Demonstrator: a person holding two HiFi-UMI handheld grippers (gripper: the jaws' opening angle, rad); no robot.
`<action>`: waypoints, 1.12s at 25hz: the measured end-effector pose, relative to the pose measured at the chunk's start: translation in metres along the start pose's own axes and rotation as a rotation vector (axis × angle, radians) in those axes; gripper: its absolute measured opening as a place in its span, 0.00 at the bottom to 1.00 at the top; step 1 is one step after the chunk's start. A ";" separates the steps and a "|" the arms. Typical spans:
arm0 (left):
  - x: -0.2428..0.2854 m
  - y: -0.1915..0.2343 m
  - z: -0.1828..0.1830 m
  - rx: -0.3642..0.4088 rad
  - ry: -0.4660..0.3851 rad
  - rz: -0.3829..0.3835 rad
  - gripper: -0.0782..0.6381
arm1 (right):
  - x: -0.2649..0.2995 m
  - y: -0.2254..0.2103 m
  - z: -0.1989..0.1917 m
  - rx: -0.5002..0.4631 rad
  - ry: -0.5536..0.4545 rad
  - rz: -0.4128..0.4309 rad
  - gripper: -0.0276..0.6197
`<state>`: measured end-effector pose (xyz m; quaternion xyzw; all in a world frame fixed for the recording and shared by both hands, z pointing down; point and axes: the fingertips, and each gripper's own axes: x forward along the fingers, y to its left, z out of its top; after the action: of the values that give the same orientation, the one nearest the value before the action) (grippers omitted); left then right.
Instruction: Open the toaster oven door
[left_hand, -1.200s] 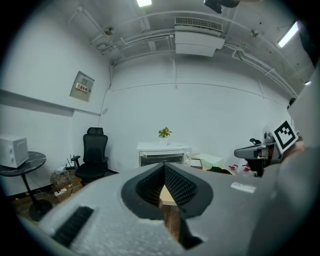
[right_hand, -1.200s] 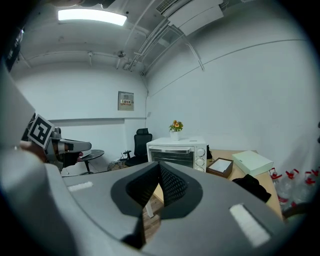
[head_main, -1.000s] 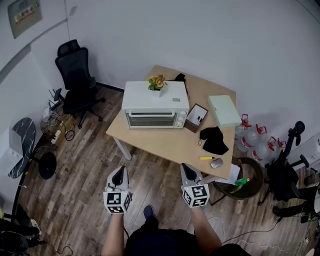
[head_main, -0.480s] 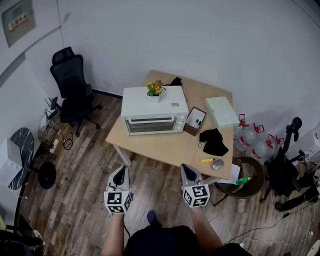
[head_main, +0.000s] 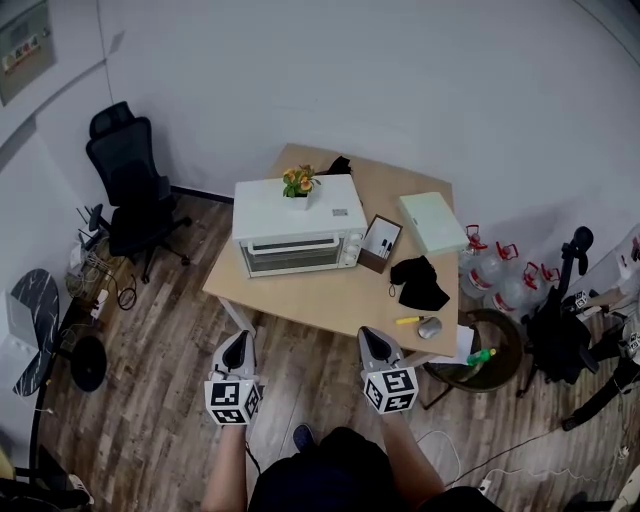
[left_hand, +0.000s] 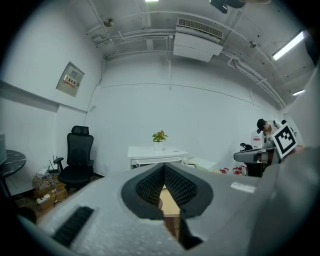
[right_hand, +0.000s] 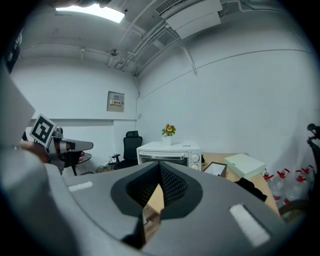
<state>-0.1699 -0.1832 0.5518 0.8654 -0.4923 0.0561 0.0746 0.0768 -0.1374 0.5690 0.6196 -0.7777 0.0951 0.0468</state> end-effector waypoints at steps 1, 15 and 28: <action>0.002 -0.001 0.000 0.002 0.000 -0.002 0.10 | 0.000 -0.001 0.001 0.001 -0.002 -0.001 0.06; 0.035 -0.009 0.004 -0.018 0.010 0.052 0.10 | 0.026 -0.037 0.017 -0.019 0.007 0.065 0.06; 0.064 -0.002 0.013 -0.020 0.003 0.118 0.10 | 0.078 -0.066 0.026 -0.048 0.020 0.134 0.06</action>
<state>-0.1355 -0.2387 0.5496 0.8341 -0.5426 0.0569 0.0807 0.1249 -0.2311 0.5646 0.5638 -0.8190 0.0856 0.0632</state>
